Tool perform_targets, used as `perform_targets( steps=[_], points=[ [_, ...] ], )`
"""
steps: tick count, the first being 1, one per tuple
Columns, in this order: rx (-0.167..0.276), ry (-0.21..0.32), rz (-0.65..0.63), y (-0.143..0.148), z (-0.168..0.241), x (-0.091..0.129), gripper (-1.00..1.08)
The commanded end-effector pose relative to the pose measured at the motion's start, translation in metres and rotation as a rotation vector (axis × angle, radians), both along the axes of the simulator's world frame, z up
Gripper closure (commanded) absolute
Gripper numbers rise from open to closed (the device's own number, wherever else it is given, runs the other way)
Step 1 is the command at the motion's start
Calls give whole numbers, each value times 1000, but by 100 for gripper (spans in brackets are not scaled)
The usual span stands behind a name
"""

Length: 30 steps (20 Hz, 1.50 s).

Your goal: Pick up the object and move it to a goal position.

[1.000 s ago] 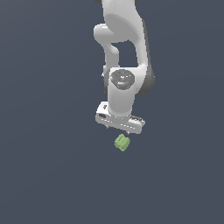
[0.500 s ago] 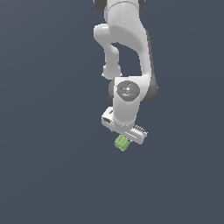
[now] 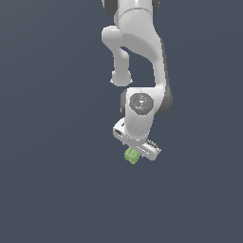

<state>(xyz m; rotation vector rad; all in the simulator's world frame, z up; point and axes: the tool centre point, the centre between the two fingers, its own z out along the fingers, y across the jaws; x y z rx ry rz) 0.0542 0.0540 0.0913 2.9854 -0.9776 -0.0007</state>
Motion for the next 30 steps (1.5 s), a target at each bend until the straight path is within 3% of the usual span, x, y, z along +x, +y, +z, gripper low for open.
perform_targets(
  steps=[1, 20, 21, 30],
  points=[
    [0, 0, -7, 0, -1, 1, -92],
    [0, 0, -7, 1, -51, 0, -92],
    [0, 0, -7, 1, -51, 0, 108],
    [0, 0, -7, 1, -51, 0, 108]
  ],
)
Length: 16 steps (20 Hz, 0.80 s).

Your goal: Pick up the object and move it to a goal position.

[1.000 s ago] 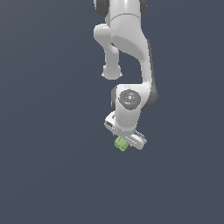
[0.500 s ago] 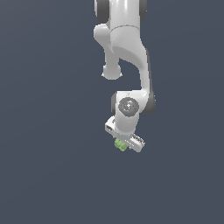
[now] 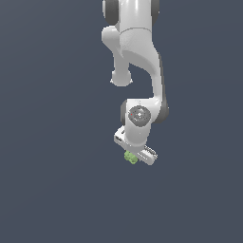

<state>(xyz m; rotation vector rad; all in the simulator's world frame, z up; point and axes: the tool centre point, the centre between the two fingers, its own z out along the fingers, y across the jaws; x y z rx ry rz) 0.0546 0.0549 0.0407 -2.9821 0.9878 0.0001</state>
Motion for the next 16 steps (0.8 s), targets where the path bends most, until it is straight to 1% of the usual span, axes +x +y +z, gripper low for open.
perform_targets(
  steps=[1, 5, 9, 16],
  points=[
    [0, 0, 0, 0, 0, 0, 108],
    [0, 0, 0, 0, 5, 0, 108],
    [0, 0, 0, 1, 21, 0, 108],
    [0, 0, -1, 5, 75, 1, 108]
  ],
)
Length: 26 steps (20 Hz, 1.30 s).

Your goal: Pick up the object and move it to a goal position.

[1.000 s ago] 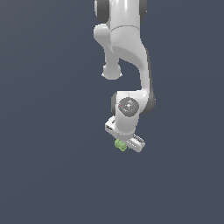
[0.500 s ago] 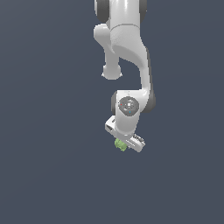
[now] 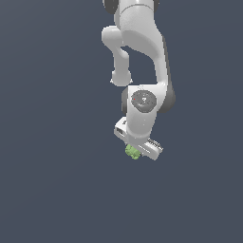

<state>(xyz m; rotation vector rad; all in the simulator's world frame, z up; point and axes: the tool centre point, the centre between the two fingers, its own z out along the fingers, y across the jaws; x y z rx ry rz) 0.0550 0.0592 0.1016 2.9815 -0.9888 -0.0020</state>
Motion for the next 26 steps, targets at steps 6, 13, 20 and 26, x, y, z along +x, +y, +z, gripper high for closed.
perform_targets(
  steps=[6, 13, 20, 26],
  points=[
    [0, -1, -1, 6, 82, 1, 108],
    [-1, -1, -1, 12, 164, 4, 108],
    [-1, -1, -1, 18, 241, 7, 108],
    [-1, -1, 0, 23, 294, 10, 108]
  ],
)
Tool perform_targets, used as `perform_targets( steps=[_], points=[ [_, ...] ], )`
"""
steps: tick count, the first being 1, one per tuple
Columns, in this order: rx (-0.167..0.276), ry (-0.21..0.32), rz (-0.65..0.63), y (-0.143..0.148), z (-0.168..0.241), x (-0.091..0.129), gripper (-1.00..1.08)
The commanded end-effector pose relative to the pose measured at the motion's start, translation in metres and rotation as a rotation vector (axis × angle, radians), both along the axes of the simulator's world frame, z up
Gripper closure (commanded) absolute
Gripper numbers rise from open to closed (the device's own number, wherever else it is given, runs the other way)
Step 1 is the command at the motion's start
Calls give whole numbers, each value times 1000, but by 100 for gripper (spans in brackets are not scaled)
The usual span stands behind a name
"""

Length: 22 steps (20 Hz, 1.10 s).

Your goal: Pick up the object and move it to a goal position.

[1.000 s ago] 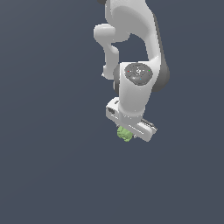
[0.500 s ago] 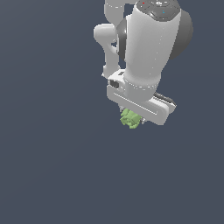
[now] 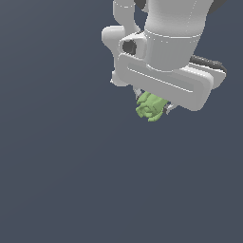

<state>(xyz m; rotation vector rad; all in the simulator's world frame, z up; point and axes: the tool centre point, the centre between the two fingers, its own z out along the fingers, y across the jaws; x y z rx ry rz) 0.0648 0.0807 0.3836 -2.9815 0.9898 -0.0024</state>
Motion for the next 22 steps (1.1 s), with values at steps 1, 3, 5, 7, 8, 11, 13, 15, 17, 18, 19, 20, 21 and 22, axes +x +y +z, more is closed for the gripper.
perform_targets(
  steps=[1, 3, 5, 7, 8, 11, 13, 15, 17, 18, 19, 20, 21, 22],
  points=[
    [0, 1, 0, 2, 20, 1, 108],
    [0, 1, 0, 3, 33, 2, 108],
    [0, 1, 0, 4, 45, 3, 108],
    [0, 1, 1, 5, 54, 4, 108],
    [0, 1, 1, 5, 58, 4, 108],
    [0, 1, 1, 6, 67, 5, 108],
    [0, 1, 1, 6, 71, 6, 108],
    [0, 1, 1, 7, 75, 7, 108],
    [0, 1, 1, 7, 77, 7, 108],
    [0, 1, 1, 7, 78, 7, 108],
    [0, 1, 1, 7, 78, 7, 108],
    [0, 1, 1, 7, 79, 7, 108],
    [0, 1, 1, 7, 79, 7, 108],
    [0, 1, 1, 7, 79, 8, 108]
  ],
)
